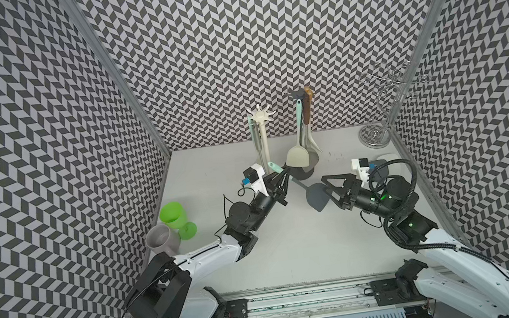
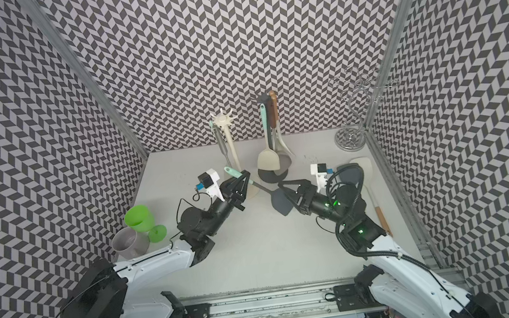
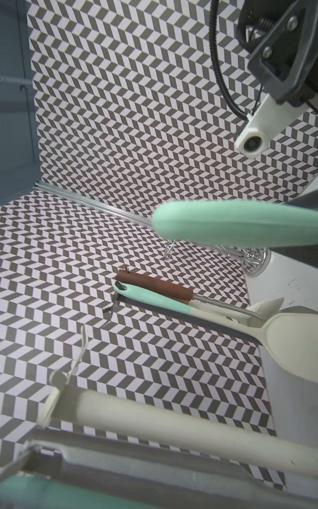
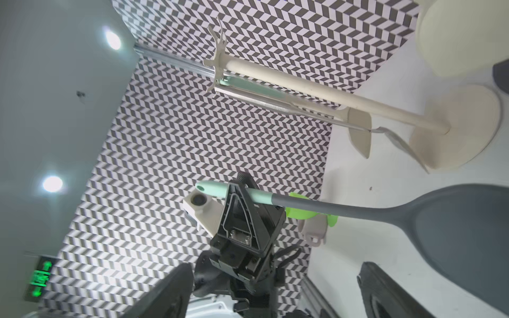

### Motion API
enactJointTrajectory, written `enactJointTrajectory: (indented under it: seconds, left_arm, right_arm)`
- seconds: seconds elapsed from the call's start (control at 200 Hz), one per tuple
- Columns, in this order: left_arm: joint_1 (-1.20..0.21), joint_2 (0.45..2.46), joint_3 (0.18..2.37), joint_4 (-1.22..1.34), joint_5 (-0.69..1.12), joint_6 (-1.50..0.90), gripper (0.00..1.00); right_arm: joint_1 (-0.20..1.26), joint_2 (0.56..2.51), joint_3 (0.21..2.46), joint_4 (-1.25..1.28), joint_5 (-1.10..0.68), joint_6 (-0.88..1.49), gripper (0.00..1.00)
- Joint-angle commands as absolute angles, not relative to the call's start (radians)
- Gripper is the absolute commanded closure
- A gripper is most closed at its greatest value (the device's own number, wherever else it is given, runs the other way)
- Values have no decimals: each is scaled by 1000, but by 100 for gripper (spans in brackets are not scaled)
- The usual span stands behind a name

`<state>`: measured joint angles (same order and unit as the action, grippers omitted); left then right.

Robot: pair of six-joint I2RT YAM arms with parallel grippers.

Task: Take the spatula off the kitchen utensil rack
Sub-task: Place the spatula at the center of the board.

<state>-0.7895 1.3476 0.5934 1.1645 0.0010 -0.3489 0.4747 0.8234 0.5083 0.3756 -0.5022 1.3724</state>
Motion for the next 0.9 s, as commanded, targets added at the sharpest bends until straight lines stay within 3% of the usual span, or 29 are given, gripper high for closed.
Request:
enactJointTrajectory:
  seconds: [0.0,0.335,0.491,0.686,0.891]
  left_arm:
    - [-837,1319,588,1311,-114,-246,100]
    - [-992,1408,601,1474,-218,-63,100]
    - [-1035,1432,603,1523,-226,-8,100]
    - [-1074,1456,595,1570,-222,44,100]
    - [-1094,1466,571,1614,-236,70,100]
  right_arm:
    - [479,809,485,535,-506,1696,10]
    - [557,866,534,557,-454,1893,13]
    - [575,882,545,553,-438,1941,21]
    - [575,901,559,560,-407,1971,40]
    - [576,918,571,557,-385,1977,49]
